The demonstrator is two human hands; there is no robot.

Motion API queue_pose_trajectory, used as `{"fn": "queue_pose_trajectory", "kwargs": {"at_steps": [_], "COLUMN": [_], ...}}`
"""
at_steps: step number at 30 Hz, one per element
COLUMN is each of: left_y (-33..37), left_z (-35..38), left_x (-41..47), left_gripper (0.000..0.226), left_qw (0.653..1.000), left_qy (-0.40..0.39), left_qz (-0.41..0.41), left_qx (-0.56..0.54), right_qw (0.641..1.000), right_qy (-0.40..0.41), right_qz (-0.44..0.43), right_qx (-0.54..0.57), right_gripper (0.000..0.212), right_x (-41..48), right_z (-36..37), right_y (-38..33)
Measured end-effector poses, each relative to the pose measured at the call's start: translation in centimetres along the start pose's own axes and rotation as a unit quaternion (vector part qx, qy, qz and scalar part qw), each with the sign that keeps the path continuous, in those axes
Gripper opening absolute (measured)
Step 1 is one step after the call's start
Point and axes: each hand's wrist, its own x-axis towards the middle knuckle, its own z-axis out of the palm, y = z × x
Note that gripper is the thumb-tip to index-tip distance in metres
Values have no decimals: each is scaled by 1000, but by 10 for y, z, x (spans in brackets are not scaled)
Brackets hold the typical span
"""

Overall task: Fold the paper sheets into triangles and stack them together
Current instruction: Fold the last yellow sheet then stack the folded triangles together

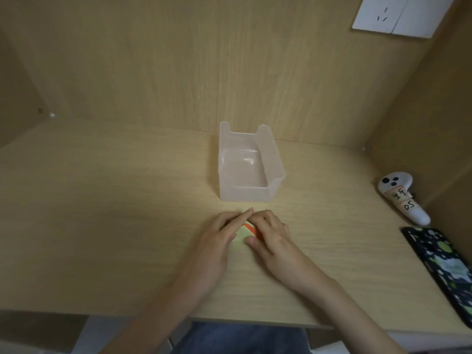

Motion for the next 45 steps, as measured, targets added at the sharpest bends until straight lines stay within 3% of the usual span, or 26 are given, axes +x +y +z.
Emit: {"fn": "queue_pose_trajectory", "kwargs": {"at_steps": [4, 9, 14, 19, 24, 29, 39, 45], "left_y": [1, 3, 7, 10, 12, 19, 17, 21], "left_z": [-6, -13, -20, -24, -29, -29, -31, -29], "left_x": [2, 6, 9, 9, 10, 11, 12, 9], "left_gripper": [53, 45, 33, 30, 34, 30, 19, 9], "left_qw": [997, 979, 957, 957, 957, 955, 945, 939], "left_qy": [44, 49, 54, 36, 14, 10, -55, -30], "left_qz": [-25, -123, -171, -185, -188, -195, -223, -247], "left_qx": [-60, -153, -229, -221, -222, -225, -232, -237], "right_qw": [985, 966, 943, 925, 921, 929, 877, 880], "right_qy": [47, 74, 67, 6, -41, 36, 60, 64], "right_qz": [69, 138, 183, 218, 182, 166, 217, 218], "right_qx": [150, 203, 268, 310, 342, 329, 425, 416], "right_gripper": [22, 28, 23, 12, 34, 7, 10, 7], "right_x": [-2, -4, -1, 1, 7, 10, 5, 3], "right_z": [-16, -17, -23, -31, -40, -31, -25, -23], "right_y": [7, 6, 4, 5, -4, -9, -2, -2]}}
